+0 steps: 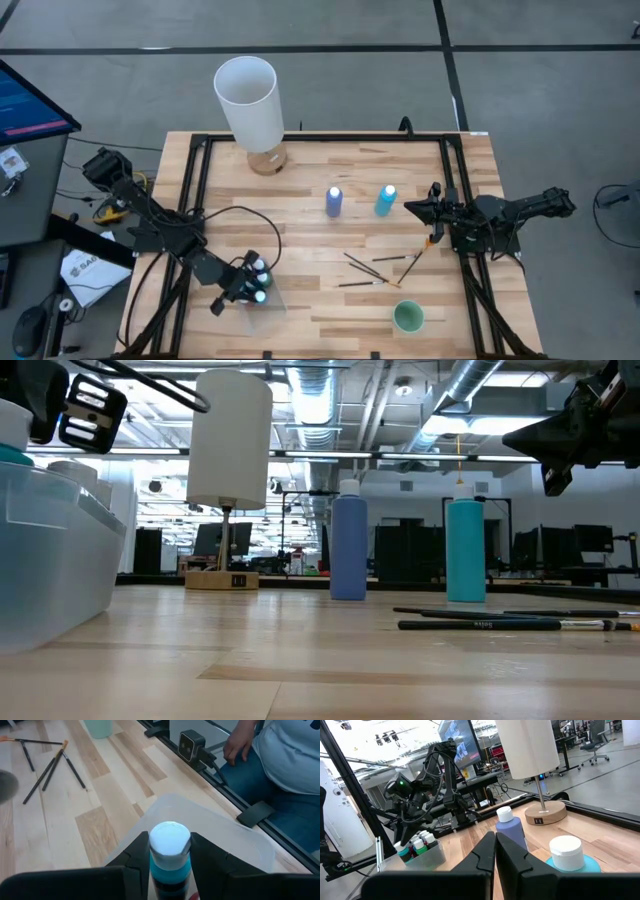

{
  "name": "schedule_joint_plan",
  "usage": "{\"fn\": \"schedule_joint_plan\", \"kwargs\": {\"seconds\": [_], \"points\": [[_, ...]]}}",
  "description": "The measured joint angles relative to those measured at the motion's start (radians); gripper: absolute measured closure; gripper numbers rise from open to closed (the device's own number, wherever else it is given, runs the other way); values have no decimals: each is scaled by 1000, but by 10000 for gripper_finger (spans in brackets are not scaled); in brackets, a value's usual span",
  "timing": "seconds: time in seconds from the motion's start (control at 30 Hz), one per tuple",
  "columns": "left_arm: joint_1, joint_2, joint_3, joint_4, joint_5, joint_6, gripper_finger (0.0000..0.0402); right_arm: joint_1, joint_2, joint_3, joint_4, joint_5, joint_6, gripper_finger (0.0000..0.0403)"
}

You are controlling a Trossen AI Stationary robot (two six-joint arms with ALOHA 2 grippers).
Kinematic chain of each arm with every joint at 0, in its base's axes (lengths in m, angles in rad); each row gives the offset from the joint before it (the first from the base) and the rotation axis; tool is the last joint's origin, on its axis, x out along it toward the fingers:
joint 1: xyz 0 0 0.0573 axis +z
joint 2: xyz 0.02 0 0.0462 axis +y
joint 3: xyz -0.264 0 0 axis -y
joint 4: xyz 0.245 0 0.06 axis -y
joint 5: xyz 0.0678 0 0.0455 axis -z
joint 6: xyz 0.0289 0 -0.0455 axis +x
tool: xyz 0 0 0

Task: Pick & Place Paint Supplies
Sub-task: Put the light blue paint bottle into the transparent bin, then put the large purple paint bottle into the transparent bin

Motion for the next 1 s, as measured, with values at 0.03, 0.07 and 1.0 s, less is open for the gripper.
{"fn": "schedule_joint_plan", "kwargs": {"seconds": [0.03,0.07,1.0], "points": [[0,0,0,0,0,0,304,0,0,0,0,0,0,394],[0,0,0,-1,0,0,302,0,0,0,0,0,0,394],[16,-103,1,-14,-111,4,256,0,0,0,0,0,0,394]]}}
